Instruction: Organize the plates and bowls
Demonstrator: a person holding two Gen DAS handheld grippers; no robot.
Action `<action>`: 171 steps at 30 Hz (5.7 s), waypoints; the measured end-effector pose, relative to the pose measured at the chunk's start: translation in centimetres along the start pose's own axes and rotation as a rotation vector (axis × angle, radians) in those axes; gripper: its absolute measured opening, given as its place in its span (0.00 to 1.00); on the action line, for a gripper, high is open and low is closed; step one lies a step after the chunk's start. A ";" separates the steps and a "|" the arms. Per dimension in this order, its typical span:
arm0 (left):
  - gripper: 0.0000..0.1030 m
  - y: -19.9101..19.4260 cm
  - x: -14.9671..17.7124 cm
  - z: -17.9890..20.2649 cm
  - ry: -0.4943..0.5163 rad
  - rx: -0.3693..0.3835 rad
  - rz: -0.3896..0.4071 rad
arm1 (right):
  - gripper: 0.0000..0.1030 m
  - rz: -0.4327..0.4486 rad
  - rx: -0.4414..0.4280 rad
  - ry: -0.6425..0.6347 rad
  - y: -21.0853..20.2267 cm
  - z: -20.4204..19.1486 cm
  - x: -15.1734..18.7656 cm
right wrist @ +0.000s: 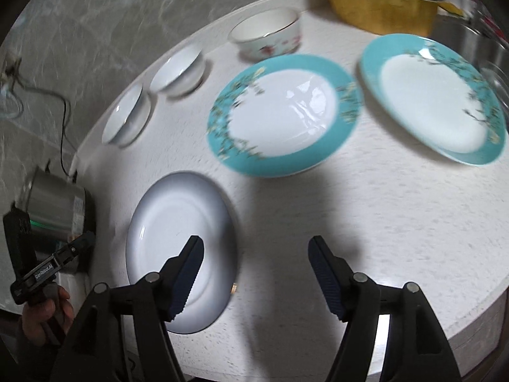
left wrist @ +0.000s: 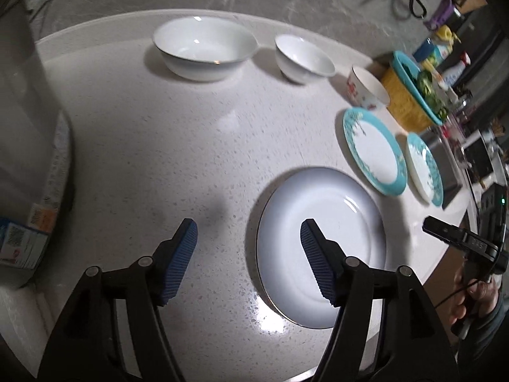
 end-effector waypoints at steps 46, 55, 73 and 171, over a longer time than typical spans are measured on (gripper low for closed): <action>0.64 17.4 -16.1 18.4 0.451 0.116 -0.297 | 0.70 0.145 -0.128 0.371 1.3 8.3 -5.7; 0.63 20.4 -18.4 19.4 0.496 0.075 -0.325 | 0.54 0.106 -0.148 0.378 3.6 9.7 -7.6; 0.24 21.6 -19.0 21.2 0.529 0.050 -0.329 | 0.29 0.024 -0.022 0.304 5.2 7.8 -10.4; 0.22 3.0 6.1 8.2 0.188 -0.128 -0.205 | 0.16 -0.115 0.029 -0.139 5.3 -5.9 0.0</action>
Point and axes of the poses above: each gripper's, at about its wrist camera, not at the fingertips, and y roughly the way its jaws point, z to its right, x to its underside, the point moved 1 cm from there along y, roughly the way its jaws point, and after that the axes turned 5 degrees about -z, right-handed, at the moved point
